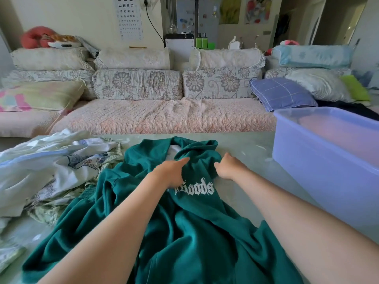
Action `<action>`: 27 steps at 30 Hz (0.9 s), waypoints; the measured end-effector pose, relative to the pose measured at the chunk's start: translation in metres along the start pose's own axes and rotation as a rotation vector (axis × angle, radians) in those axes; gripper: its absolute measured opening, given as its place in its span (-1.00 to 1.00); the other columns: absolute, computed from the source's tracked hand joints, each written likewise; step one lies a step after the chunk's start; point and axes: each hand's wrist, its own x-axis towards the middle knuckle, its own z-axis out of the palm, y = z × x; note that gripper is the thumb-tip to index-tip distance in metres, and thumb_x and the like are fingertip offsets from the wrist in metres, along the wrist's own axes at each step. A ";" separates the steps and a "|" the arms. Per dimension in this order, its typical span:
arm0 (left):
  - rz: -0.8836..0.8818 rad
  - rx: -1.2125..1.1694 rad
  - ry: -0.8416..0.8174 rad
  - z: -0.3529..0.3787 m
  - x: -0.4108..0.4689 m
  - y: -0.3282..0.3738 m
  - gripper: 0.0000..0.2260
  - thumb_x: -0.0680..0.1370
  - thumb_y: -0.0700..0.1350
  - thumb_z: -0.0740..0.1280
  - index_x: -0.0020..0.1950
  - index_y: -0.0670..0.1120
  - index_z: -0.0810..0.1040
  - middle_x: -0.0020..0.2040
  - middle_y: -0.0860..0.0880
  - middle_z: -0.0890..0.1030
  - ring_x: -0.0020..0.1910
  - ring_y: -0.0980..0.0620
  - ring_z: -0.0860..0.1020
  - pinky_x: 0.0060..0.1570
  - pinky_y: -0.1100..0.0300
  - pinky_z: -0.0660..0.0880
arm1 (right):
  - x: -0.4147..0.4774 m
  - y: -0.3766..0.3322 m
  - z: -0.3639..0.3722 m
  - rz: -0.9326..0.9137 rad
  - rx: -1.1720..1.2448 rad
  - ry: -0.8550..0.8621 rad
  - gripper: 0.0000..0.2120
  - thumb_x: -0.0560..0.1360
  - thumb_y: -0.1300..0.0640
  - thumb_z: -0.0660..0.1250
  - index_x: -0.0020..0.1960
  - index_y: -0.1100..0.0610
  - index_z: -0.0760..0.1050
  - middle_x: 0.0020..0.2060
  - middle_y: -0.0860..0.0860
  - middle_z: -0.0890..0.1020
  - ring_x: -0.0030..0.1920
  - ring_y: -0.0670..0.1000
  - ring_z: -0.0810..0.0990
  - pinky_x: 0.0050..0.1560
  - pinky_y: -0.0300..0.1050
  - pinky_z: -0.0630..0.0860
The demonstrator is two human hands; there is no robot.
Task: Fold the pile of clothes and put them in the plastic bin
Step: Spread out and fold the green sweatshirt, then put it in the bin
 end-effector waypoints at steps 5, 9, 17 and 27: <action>-0.071 0.059 -0.179 -0.021 0.016 -0.015 -0.78 0.53 -0.09 0.29 0.11 -0.12 0.61 0.13 -0.06 0.61 0.00 -0.05 0.60 0.03 0.07 0.56 | 0.025 -0.008 0.023 0.011 0.413 -0.042 -0.79 0.53 0.05 0.33 0.01 0.19 0.56 0.02 0.14 0.65 0.00 0.15 0.61 -0.03 -0.08 0.52; -0.081 -0.193 0.154 -0.024 0.027 -0.022 -0.84 0.57 -0.12 0.23 0.02 -0.15 0.56 -0.01 -0.08 0.59 -0.23 -0.01 0.54 -0.26 0.15 0.47 | 0.020 -0.026 0.015 -0.137 0.719 0.078 -0.89 0.43 0.17 0.40 -0.04 0.07 0.56 -0.10 0.01 0.66 -0.06 0.05 0.63 -0.08 -0.13 0.52; 0.035 -0.848 0.306 -0.023 0.029 -0.023 -0.66 0.65 -0.07 0.21 0.41 0.19 0.44 0.17 0.01 0.62 -0.04 -0.06 0.64 0.05 0.07 0.59 | -0.003 -0.050 -0.004 -0.343 1.198 -0.560 -0.76 0.48 0.21 0.19 -0.05 0.18 0.63 -0.13 0.16 0.63 -0.14 0.12 0.56 -0.06 -0.04 0.44; -0.104 -0.600 0.454 -0.046 0.013 -0.030 -0.83 0.59 -0.17 0.25 -0.08 0.02 0.61 -0.20 0.00 0.61 -0.23 0.01 0.56 -0.25 0.21 0.49 | -0.003 -0.057 0.008 -0.107 0.848 -0.084 -0.89 0.54 0.19 0.33 0.05 0.04 0.52 -0.06 0.03 0.61 -0.14 0.00 0.54 -0.16 -0.13 0.49</action>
